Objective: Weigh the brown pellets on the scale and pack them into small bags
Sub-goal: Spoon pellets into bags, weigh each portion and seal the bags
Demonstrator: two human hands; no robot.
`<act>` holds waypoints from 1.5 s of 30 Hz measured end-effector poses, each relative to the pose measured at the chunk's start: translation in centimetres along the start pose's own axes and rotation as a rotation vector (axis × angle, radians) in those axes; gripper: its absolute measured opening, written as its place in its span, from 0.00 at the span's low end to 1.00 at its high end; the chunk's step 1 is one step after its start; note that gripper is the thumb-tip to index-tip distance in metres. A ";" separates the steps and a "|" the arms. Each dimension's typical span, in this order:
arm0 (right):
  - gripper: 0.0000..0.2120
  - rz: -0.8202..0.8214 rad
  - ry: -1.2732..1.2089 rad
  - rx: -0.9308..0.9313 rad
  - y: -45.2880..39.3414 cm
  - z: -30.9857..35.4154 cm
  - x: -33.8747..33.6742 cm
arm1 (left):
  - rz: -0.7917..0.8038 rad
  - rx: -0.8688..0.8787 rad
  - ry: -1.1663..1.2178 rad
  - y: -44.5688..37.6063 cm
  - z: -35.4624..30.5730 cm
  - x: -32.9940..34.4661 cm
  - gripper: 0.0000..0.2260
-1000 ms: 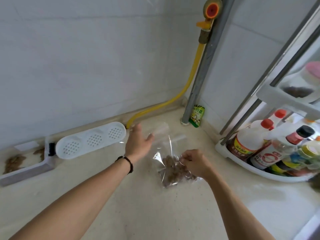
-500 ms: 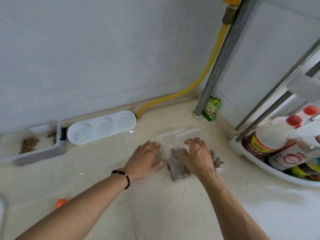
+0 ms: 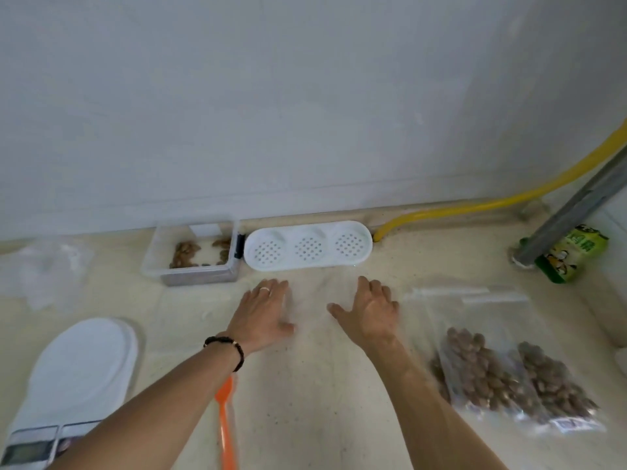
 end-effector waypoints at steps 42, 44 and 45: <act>0.08 -0.027 -0.755 -0.152 12.6 24.3 1.7 | -0.131 0.116 0.429 18.1 21.9 -10.7 0.11; 0.09 0.028 -0.739 -0.104 12.6 26.5 5.6 | -0.146 0.052 0.362 18.9 26.1 -9.8 0.12; 0.09 0.063 -0.746 -0.084 12.7 27.5 7.4 | -0.158 0.022 0.338 19.1 28.0 -9.3 0.13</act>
Point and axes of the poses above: each hand's wrist, its own y-axis away from the middle knuckle, its own x-axis out of the palm, z = x × y, the point moved 9 cm from there along -y, towards the middle knuckle, and after that the axes turned 8 degrees about z, right-handed, at the moved point
